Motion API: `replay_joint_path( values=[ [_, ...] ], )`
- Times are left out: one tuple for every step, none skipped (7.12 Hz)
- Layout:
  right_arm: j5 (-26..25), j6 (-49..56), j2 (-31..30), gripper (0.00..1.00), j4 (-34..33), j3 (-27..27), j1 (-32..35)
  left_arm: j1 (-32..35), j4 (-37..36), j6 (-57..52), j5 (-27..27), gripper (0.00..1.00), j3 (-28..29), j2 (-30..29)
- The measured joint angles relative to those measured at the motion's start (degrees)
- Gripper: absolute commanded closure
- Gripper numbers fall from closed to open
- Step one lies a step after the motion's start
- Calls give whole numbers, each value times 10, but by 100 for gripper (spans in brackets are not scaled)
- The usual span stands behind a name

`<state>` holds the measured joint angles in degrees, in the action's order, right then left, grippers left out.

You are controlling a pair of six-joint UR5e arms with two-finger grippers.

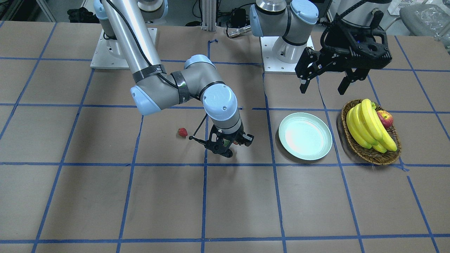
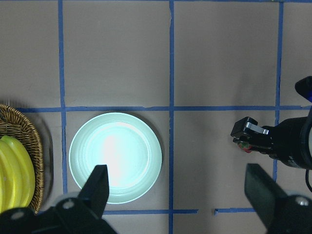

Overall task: Collect all strawberries into plate
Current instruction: 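Carry the strawberry closer to the plate and release it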

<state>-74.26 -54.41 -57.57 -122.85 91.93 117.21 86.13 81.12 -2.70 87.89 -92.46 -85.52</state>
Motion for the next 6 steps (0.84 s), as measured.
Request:
replay_joint_path(
  values=[
    [0, 1, 3, 24, -1, 0, 3, 0, 0, 0, 0, 0, 0, 0],
    [0, 2, 4, 5, -3, 0, 5, 0, 0, 0, 0, 0, 0, 0],
    [-2, 3, 4, 0, -4, -1, 5, 0, 0, 0, 1, 0, 0, 0],
    [-5, 3, 2, 0, -5, -2, 5, 0, 0, 0, 1, 0, 0, 0],
    [-7, 3, -5, 0, -5, -2, 5, 0, 0, 0, 1, 0, 0, 0],
    [-17, 5, -18, 0, -3, -2, 2, -1, 0, 0, 0, 0, 0, 0]
  ],
)
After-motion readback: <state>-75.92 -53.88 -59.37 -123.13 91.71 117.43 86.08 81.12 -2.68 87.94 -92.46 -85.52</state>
